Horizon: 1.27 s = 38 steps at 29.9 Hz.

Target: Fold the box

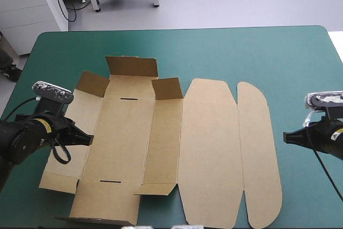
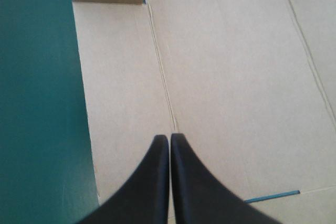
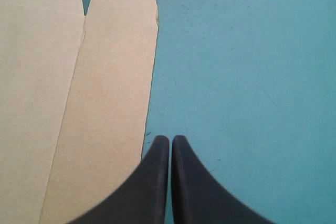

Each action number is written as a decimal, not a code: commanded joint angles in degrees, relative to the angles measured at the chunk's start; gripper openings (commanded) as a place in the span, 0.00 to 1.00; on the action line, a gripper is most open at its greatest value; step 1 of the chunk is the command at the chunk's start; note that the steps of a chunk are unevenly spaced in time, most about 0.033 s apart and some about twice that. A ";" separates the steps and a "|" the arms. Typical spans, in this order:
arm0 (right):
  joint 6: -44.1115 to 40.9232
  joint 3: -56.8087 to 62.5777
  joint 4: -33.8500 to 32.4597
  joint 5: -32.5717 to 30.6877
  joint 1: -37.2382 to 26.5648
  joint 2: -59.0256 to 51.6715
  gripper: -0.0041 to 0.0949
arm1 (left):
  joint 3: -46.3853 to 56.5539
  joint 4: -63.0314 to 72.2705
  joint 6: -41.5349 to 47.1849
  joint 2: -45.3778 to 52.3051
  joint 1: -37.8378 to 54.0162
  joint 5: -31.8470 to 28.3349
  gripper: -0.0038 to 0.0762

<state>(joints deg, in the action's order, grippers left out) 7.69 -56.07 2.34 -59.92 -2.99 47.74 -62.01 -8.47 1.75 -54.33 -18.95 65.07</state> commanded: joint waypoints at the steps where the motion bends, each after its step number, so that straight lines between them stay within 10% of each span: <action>1: 1.39 -0.58 -0.01 3.90 -0.49 -0.31 0.04 | -1.80 -1.53 -0.12 -1.82 -0.10 -0.73 0.04; 13: 1.39 1.06 1.51 4.03 -0.49 0.01 0.04 | -9.97 -11.67 1.81 -9.40 3.51 -1.92 0.04; 24: 1.18 1.06 2.54 4.23 -0.49 0.03 0.04 | -16.61 10.45 -10.87 -20.54 34.52 -3.05 0.04; 30: 1.18 1.06 2.38 4.65 -0.49 0.23 0.04 | -16.61 33.46 -22.88 -24.65 54.52 5.92 0.04; 38: 1.18 1.06 2.54 4.73 -0.49 0.62 0.04 | -16.61 36.53 -24.40 -25.00 60.42 9.00 0.04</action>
<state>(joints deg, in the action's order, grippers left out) 8.48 -53.59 4.73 -58.21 -2.99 48.38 -76.59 24.88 -22.21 -81.36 41.15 70.41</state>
